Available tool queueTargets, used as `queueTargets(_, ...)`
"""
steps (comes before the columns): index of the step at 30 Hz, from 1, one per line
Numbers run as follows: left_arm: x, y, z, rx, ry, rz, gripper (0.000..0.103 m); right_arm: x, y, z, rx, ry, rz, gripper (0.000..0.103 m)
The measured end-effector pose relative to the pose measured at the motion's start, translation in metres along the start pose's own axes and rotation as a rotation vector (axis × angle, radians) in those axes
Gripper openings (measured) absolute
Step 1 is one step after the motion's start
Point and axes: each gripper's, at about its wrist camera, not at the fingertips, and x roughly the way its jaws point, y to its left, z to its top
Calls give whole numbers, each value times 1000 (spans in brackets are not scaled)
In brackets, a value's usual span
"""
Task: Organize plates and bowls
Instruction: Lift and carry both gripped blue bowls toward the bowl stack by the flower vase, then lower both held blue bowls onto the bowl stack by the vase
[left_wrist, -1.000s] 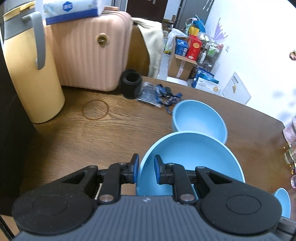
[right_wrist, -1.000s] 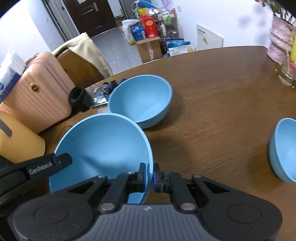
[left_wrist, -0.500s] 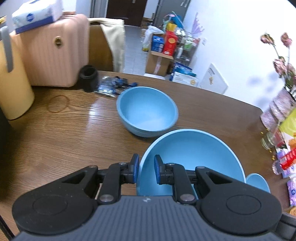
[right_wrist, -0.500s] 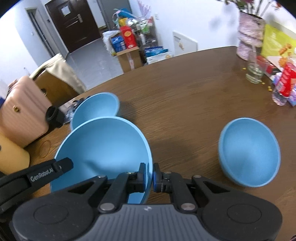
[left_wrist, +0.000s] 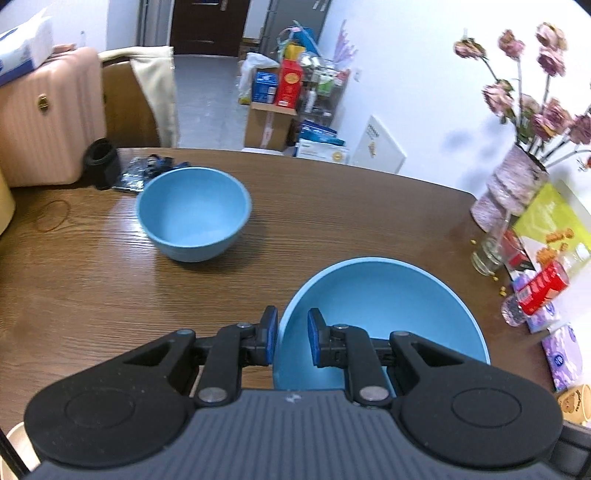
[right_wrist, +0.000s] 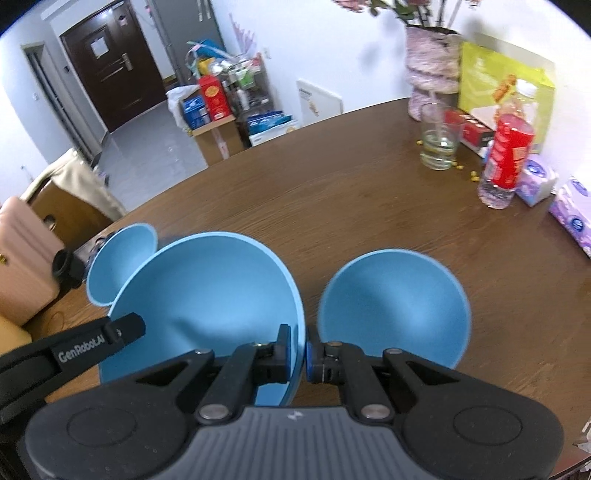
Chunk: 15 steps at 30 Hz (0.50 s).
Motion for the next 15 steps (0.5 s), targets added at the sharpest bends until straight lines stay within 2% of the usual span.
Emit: queueTargets(15, 25, -72, -10, 71, 28, -67, 17, 3, -73, 12, 83, -18, -51, 7)
